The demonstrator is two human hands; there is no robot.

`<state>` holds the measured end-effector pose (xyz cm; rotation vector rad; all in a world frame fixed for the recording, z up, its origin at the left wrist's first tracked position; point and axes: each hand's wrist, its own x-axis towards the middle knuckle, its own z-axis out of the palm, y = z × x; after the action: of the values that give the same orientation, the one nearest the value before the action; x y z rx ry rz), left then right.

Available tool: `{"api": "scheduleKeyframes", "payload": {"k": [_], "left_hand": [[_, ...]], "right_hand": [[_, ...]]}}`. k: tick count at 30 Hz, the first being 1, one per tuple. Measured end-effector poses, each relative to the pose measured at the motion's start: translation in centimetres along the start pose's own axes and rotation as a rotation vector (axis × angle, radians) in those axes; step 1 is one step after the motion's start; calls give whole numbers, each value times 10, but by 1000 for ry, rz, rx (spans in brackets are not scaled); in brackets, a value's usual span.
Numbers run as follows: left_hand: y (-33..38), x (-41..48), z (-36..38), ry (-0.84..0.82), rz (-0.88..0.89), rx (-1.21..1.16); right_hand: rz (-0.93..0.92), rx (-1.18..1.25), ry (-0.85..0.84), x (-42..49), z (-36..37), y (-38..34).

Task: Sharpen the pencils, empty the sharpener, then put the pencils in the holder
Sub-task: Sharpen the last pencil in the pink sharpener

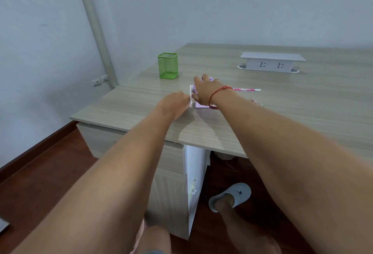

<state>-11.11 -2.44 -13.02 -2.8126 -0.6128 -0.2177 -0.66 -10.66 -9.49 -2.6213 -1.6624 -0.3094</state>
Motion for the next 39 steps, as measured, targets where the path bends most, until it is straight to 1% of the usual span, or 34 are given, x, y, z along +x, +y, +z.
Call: {"api": "scheduleKeyframes", "payload": {"k": [3,7,10,14,17,21,24,26,28,31,33,35,39], "left_hand": [[-4,8,12,-16,33,75],[-8,19,10,-52,49,135],[-15,33,-1,-71,18,77],[-28,54,-37,42,33,226],[-27,49,-59,103,69,256],[-24,18,-45,224,75,150],[-17,-6,-29,266,136,-38],[-12,-11,-24,249,127,-116],[-8,-8,-16,158,101,-55],[-5,1,4,27,94,102],[-6,11,13,-7,55,119],[-5,21,15,-24,-13,87],[-4,29,19,8,-75,59]], "right_hand": [[-9,10,26,3,2,1],[-48,6,67,3,5,4],[-47,13,91,3,10,6],[-4,16,140,1,12,5],[42,17,113,1,5,3],[63,22,8,0,-4,-3],[57,13,8,-3,-8,-2],[39,11,10,-6,-8,-1],[27,8,5,-8,-8,0],[0,4,31,-7,-3,3],[-3,7,60,-5,0,4],[-4,8,75,-2,3,6],[-20,14,108,4,11,9]]}}
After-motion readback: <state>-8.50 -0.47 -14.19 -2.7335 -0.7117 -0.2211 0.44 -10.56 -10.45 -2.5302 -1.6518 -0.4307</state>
